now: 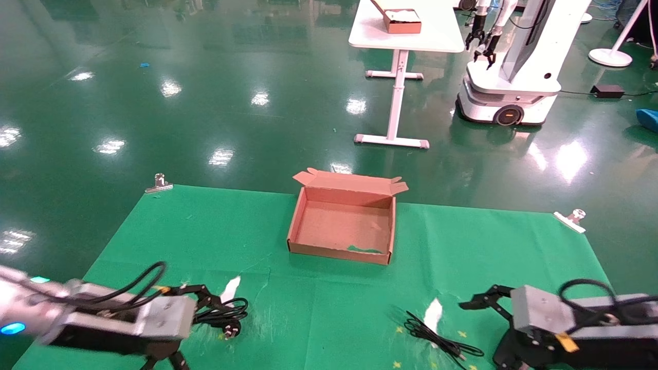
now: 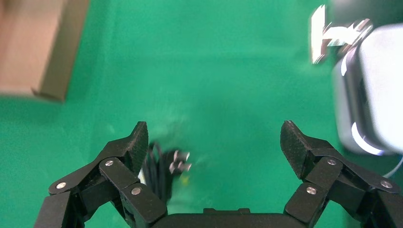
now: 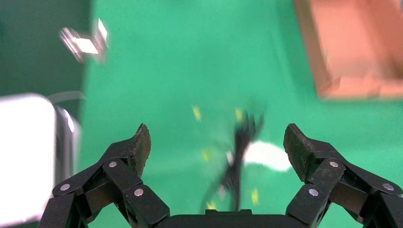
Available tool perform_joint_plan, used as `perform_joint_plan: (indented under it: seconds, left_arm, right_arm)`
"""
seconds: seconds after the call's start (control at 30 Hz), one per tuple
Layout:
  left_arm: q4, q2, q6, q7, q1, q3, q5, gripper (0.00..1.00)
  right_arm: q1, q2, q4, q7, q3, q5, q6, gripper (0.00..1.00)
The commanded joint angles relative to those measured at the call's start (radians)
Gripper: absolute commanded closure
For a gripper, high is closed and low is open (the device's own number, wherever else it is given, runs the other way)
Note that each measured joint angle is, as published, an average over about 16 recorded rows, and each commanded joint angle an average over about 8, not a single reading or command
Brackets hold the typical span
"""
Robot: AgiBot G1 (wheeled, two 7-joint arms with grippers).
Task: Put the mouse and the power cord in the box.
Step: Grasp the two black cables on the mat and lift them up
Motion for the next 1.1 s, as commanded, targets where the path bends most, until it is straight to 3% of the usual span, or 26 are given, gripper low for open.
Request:
perform_joint_plan:
  seconds: [0.03,0.2,0.4,0.77,0.83,0.93,1.03,1.1]
  left_arm:
    - [0.108,0.051,-0.014,0.058,-0.041,0.036,0.069,0.00]
    - [0.315,0.137,-0.137,0.161,-0.094,0.070,0.159,0.00]
    - [0.463,0.200,-0.261,0.241,-0.118,0.088,0.210,0.00]
    - [0.607,0.245,-0.317,0.348,-0.142,0.100,0.232,0.00]
    - [0.622,0.248,-0.318,0.365,-0.146,0.102,0.234,0.00]
    - [0.638,0.253,-0.319,0.384,-0.151,0.104,0.238,0.02]
    - [0.652,0.256,-0.321,0.399,-0.155,0.106,0.242,0.36]
    - [0.658,0.258,-0.322,0.404,-0.157,0.106,0.244,0.61]
  right_arm:
    - [0.035,-0.037,-0.085,-0.048,-0.032,-0.074,0.019,0.00]
    - [0.089,-0.137,-0.266,-0.164,-0.076,-0.159,0.064,0.00]
    - [0.136,-0.220,-0.444,-0.284,-0.103,-0.213,0.129,0.00]
    - [0.186,-0.305,-0.637,-0.425,-0.116,-0.242,0.214,0.00]
    - [0.192,-0.314,-0.655,-0.444,-0.116,-0.242,0.223,0.12]
    - [0.198,-0.322,-0.675,-0.467,-0.116,-0.243,0.232,0.49]
    - [0.206,-0.327,-0.690,-0.484,-0.117,-0.245,0.239,0.87]
    - [0.209,-0.329,-0.696,-0.488,-0.117,-0.246,0.241,1.00]
